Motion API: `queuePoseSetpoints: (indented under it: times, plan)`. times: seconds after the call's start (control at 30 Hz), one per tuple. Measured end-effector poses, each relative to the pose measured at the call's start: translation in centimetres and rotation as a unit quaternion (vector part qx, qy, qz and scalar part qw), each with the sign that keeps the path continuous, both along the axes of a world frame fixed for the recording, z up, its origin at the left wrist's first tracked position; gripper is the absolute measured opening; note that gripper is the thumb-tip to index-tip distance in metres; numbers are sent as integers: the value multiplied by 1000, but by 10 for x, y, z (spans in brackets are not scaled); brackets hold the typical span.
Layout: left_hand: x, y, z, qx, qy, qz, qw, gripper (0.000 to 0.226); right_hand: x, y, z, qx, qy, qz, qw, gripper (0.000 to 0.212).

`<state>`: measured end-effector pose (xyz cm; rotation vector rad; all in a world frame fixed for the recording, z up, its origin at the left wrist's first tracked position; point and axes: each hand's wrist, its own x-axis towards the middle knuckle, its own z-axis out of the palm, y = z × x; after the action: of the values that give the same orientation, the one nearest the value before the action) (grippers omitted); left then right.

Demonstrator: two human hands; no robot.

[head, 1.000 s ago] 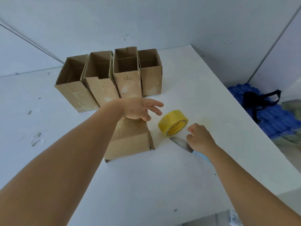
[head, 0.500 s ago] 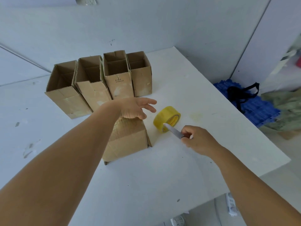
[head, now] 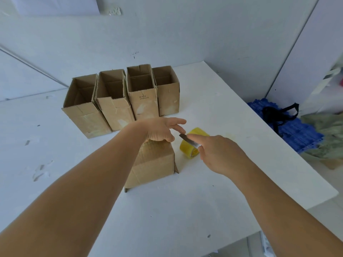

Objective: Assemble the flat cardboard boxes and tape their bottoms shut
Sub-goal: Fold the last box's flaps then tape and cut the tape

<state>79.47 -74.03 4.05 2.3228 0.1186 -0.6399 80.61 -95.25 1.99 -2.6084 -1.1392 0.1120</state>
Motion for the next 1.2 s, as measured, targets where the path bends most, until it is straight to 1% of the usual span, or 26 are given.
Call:
queuePoseSetpoints:
  times: [0.1, 0.23, 0.3, 0.47, 0.6, 0.7, 0.87, 0.97, 1.13, 1.2]
  plan:
    - [1, 0, -1, 6, 4, -1, 1000, 79, 3, 8, 0, -33, -24, 7, 999, 41]
    - [4, 1, 2, 36, 30, -2, 999, 82, 12, 15, 2, -64, -17, 38, 997, 42]
    - [5, 0, 5, 46, 47, -5, 998, 83, 14, 17, 4, -79, -15, 50, 995, 38]
    - [6, -4, 10, 61, 69, -13, 996, 83, 17, 19, 7, -100, 4, 61, 993, 35]
    - [6, -7, 11, 58, 72, 6, 996, 82, 19, 8, 4, -92, 17, 53, 994, 41]
    - [10, -8, 11, 88, 75, 5, 993, 80, 20, 1, 2, -72, 33, 40, 996, 40]
    - [15, -8, 12, 122, 113, -12, 986, 76, 20, -5, -2, -58, 74, 28, 995, 50]
    - [17, -9, 13, 148, 116, -13, 982, 78, 21, -8, -7, -41, 88, 13, 995, 46]
    - [16, -8, 17, 84, 118, -8, 989, 87, 21, -8, -11, 16, 111, 9, 994, 50]
    - [16, -6, 17, 88, 107, -8, 990, 92, 22, -7, -14, 30, 115, -2, 993, 49]
